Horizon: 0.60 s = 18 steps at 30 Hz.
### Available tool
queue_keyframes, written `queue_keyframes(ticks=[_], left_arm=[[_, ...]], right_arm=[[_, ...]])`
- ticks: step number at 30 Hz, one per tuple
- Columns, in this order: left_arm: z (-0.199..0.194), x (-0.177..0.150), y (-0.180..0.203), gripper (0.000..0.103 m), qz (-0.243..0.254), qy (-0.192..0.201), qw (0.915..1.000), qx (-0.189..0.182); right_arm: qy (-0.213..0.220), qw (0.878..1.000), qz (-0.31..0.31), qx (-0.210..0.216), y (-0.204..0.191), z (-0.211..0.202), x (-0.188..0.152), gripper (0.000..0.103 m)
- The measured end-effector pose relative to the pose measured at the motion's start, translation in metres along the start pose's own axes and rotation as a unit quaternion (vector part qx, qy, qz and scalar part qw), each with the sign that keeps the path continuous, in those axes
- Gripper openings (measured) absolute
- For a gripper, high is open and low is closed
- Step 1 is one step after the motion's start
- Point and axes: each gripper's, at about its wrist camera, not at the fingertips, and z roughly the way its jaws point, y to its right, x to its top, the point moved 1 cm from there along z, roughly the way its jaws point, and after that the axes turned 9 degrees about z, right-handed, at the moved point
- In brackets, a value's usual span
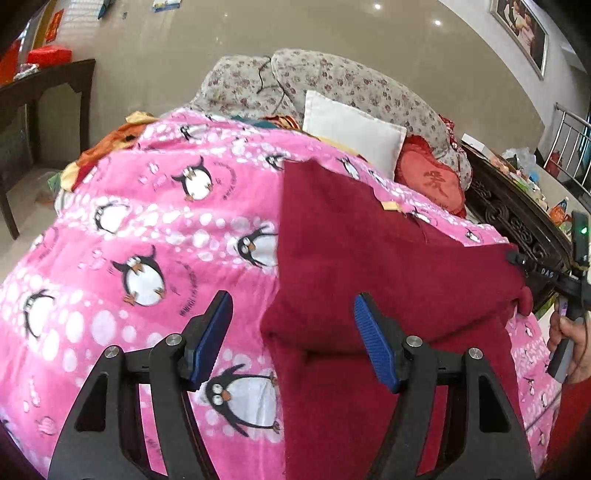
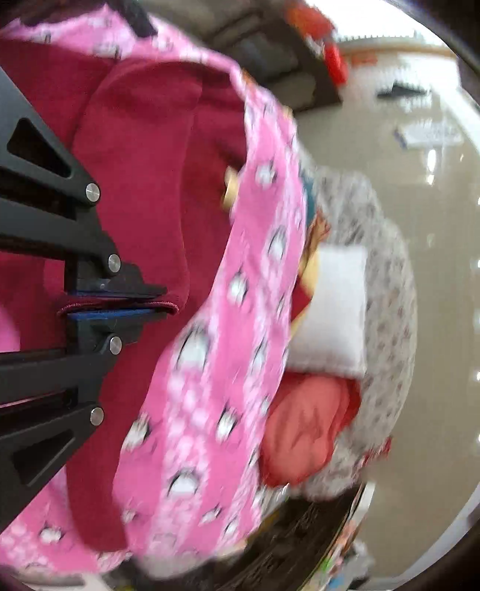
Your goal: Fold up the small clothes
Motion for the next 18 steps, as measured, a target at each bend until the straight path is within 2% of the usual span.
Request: queue_keyframes(ticks=[2,3,4,6,7,9,10,12,13,16,18], left_arm=[[0.008,-0.002,0.004,0.069,0.000,-0.014,0.9999,-0.001],[0.011,-0.003,0.006,0.069,0.003,-0.018,0.9998,-0.001],[0.010,-0.004,0.009,0.069,0.008,-0.020,0.9998,-0.001],[0.005,-0.007,0.015,0.069,0.027,-0.017,0.9995,0.008],[0.003,-0.009,0.017,0.069,0.038,-0.014,0.9990,0.018],[0.004,-0.014,0.019,0.069,0.056,-0.017,0.9973,0.044],[0.009,-0.017,0.018,0.069,0.057,-0.027,0.9963,0.057],[0.020,-0.020,0.012,0.069,0.049,-0.045,0.9955,0.067],[0.024,-0.022,0.009,0.069,0.042,-0.050,0.9957,0.065],[0.031,-0.025,-0.002,0.069,0.026,-0.051,0.9969,0.053],[0.030,-0.025,-0.005,0.069,0.021,-0.046,0.9977,0.046]], right_arm=[[-0.053,0.998,0.017,0.016,0.012,0.020,-0.005,0.009],[-0.066,0.997,0.023,0.015,0.014,0.024,-0.006,0.013],[-0.058,0.998,0.028,0.012,0.014,0.021,-0.004,0.016],[-0.006,0.999,0.028,0.026,0.000,0.003,0.004,0.038],[0.007,0.999,0.022,0.048,-0.013,-0.003,0.008,0.041],[0.009,0.992,0.000,0.125,-0.051,-0.005,0.012,0.042],[-0.008,0.983,-0.016,0.180,-0.079,0.001,0.014,0.042],[-0.039,0.968,-0.043,0.244,-0.126,0.015,0.013,0.042],[-0.046,0.963,-0.076,0.254,-0.158,0.025,0.010,0.042],[-0.044,0.956,-0.183,0.224,-0.227,0.045,-0.002,0.042],[-0.055,0.945,-0.238,0.217,-0.255,0.057,-0.013,0.042]])
